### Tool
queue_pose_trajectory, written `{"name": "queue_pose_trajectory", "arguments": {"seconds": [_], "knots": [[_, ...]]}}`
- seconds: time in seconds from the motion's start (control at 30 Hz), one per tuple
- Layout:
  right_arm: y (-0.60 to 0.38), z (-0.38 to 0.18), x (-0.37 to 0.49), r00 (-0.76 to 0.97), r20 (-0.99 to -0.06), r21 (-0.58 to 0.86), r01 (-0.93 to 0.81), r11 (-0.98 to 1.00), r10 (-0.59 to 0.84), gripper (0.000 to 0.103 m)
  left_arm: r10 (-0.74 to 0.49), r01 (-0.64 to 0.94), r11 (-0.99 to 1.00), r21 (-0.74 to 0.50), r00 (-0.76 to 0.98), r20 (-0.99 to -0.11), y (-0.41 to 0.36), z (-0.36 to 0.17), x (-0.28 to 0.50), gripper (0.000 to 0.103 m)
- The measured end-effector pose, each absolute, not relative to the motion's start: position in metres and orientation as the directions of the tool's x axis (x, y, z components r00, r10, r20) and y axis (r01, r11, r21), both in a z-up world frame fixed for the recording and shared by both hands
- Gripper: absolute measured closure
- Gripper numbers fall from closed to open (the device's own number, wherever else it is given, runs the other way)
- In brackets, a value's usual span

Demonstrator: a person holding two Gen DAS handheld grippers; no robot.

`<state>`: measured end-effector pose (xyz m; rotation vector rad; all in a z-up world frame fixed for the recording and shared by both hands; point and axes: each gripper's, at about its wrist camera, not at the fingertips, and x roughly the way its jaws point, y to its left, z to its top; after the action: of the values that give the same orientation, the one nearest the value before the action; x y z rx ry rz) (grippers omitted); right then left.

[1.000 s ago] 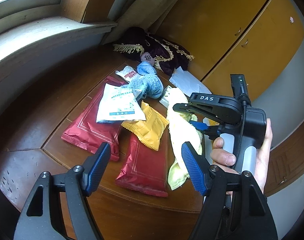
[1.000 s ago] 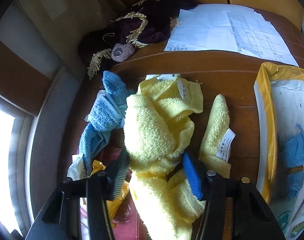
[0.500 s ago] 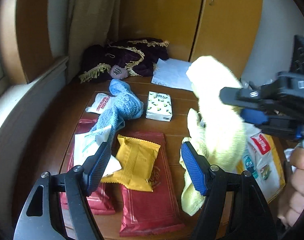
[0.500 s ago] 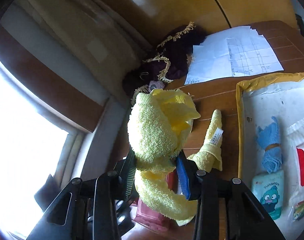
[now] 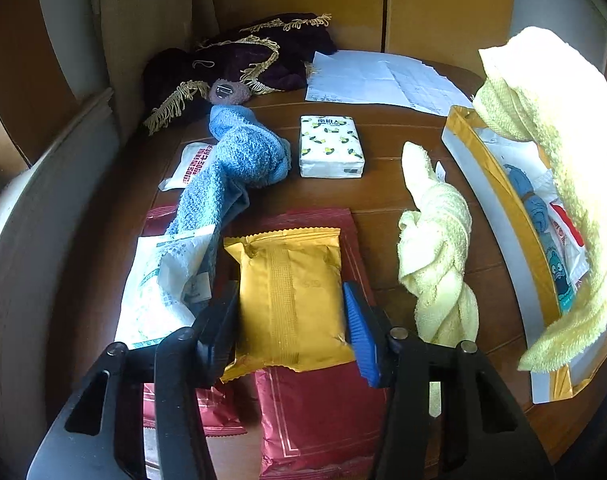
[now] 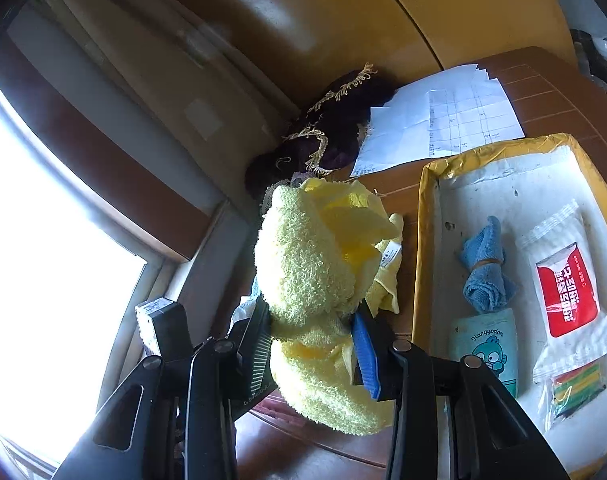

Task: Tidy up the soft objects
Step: 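Grasp the yellow towel with the right tool while the left tool grasps the yellow snack packet, then carry the yellow towel and yellow packet into the tray and release both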

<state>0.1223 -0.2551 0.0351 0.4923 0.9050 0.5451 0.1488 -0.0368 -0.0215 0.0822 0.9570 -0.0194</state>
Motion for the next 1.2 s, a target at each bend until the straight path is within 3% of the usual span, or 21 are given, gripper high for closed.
{"name": "queue_pose_trajectory", "arguments": {"seconds": [0.13,0.53,0.77,0.97,1.2], "knots": [[-0.254,0.040,0.114,0.492,-0.576,0.616,-0.263,0.743,0.652,0.064,0.013,0.000,1.000,0.016,0.573,-0.819,-0.032,-0.019,0.151,0.060],[-0.268,0.067,0.093,0.519,-0.523,0.639,-0.287,0.714,0.676,0.064,-0.272,0.053,0.944,-0.325,0.684,-0.677,-0.057,0.049,0.099,0.060],[-0.290,0.082,0.090,0.554,-0.533,0.630,-0.245,0.737,0.640,0.064,-0.326,0.086,0.918,-0.387,0.720,-0.612,-0.077,0.076,0.099,0.060],[-0.326,0.094,0.097,0.601,-0.518,0.629,-0.214,0.747,0.608,0.064,-0.350,0.104,0.910,-0.401,0.711,-0.610,-0.097,0.080,0.111,0.060],[-0.367,0.093,0.122,0.657,-0.571,0.554,-0.133,0.822,0.492,0.064,-0.374,0.147,0.910,-0.389,0.696,-0.613,-0.128,0.083,0.132,0.060]]}}
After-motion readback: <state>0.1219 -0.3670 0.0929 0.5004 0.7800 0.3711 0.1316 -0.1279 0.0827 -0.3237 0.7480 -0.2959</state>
